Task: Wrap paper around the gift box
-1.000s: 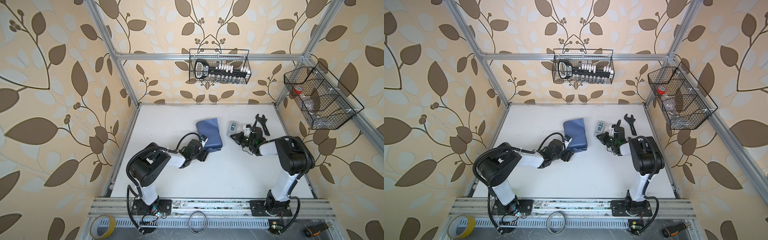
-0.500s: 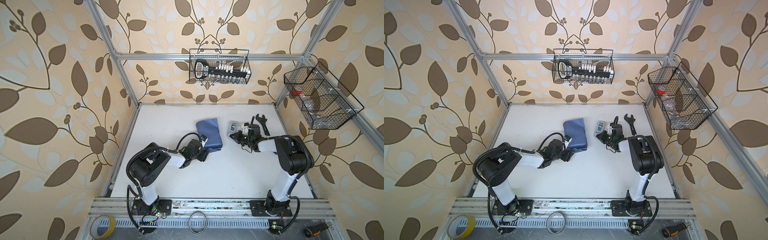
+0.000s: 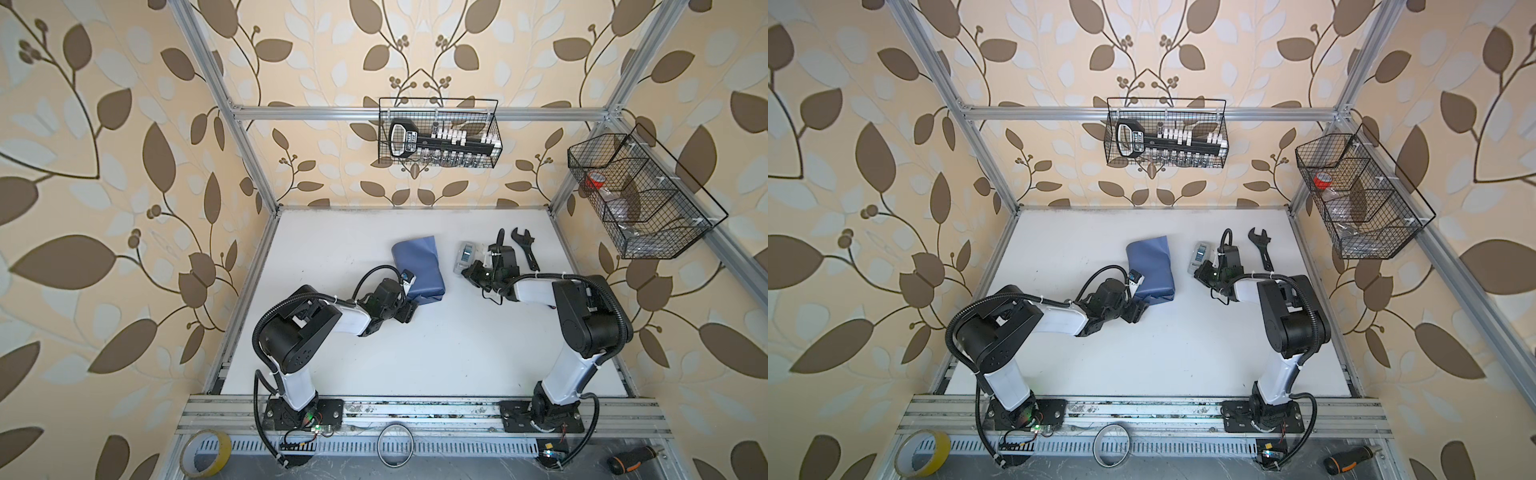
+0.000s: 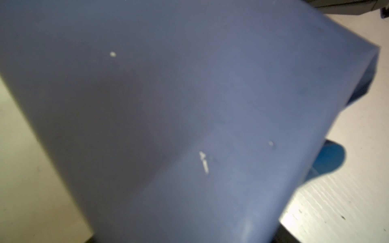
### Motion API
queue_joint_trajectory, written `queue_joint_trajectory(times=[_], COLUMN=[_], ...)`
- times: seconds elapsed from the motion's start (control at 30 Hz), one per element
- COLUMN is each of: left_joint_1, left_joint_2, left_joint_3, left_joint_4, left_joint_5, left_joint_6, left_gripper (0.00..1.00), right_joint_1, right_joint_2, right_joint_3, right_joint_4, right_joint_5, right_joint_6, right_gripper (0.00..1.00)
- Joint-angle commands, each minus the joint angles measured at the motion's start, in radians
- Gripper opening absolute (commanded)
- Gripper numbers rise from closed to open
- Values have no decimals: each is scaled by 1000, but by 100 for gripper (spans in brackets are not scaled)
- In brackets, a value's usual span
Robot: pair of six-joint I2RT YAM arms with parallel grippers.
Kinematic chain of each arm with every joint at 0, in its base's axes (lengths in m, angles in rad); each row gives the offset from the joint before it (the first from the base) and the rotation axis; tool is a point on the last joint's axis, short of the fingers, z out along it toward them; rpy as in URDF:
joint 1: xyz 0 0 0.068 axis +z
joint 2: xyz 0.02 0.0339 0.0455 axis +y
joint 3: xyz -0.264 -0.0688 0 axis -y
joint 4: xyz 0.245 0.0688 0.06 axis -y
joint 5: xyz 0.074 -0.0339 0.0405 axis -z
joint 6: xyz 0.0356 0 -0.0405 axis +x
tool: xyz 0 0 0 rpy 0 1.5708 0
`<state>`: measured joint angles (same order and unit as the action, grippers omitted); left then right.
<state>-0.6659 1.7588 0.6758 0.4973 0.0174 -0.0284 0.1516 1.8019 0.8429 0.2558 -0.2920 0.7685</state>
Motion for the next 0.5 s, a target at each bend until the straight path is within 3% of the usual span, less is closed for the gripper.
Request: queue_joint_trajectory(times=[0.0, 0.47], left_joint_1=[12, 11], left_joint_2=[-19, -21], left_joint_3=[27, 25], left_joint_4=[16, 18], left_joint_5=[-3, -1], left_joint_6=[-10, -11], left_gripper=[74, 74], right_joint_1=[-22, -3], right_joint_2=[9, 11], right_joint_3=[7, 79], right_joint_4=[-115, -248], right_joint_5=[159, 217], right_joint_6=[-9, -41], right_gripper=[0, 0])
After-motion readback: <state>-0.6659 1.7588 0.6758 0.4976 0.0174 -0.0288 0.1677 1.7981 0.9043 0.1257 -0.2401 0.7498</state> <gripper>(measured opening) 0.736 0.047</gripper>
